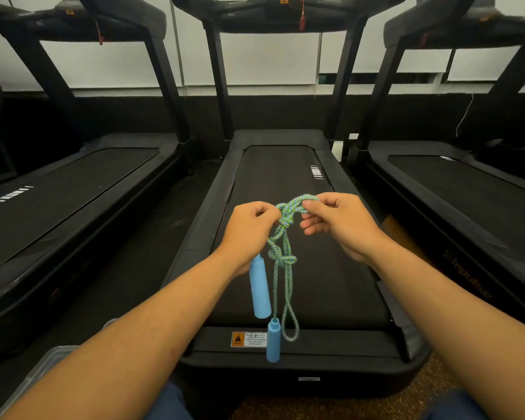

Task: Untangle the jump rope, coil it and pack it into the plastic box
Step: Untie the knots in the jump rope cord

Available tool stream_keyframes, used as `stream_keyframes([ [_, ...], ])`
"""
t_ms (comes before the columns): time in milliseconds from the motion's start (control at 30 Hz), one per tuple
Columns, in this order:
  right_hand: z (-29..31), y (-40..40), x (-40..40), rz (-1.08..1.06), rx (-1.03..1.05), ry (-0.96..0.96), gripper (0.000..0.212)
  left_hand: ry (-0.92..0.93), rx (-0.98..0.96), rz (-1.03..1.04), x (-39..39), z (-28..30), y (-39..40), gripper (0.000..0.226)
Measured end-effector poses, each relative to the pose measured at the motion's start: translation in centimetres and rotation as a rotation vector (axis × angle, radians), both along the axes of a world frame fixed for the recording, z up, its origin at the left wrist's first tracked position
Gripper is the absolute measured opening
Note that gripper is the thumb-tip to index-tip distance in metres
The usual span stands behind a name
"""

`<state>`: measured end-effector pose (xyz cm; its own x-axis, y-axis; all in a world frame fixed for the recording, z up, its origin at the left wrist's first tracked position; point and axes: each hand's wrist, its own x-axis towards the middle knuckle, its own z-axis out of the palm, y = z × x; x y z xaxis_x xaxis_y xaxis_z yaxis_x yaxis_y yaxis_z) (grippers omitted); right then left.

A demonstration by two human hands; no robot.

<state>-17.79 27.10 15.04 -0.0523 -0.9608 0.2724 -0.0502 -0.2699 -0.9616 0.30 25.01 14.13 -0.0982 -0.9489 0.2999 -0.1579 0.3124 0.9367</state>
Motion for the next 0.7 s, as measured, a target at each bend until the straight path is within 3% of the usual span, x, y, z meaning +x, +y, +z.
stream_keyframes([
  [133, 0.0, 0.5, -0.3, 0.167, 0.021, -0.015, 0.009, 0.040, 0.040, -0.039, 0.2, -0.2, -0.2, 0.025],
  [200, 0.1, 0.7, -0.7, 0.284, 0.038, -0.093, 0.017, 0.046, 0.063, -0.067, 0.4, -0.2, -0.3, 0.031],
  [300, -0.1, 0.2, -1.2, 0.282, 0.044, -0.196, 0.019, 0.100, 0.120, -0.152, 0.4, -0.2, -0.2, 0.027],
  [467, -1.4, -0.1, -0.5, 0.255, 0.039, 0.011, 0.023, 0.150, 0.198, -0.276, 0.2, 0.2, 0.5, 0.025],
  [700, -0.9, 0.0, -0.1, 0.231, 0.045, 0.085, 0.022, 0.144, 0.206, -0.298, 0.5, 0.0, 0.4, 0.028],
])
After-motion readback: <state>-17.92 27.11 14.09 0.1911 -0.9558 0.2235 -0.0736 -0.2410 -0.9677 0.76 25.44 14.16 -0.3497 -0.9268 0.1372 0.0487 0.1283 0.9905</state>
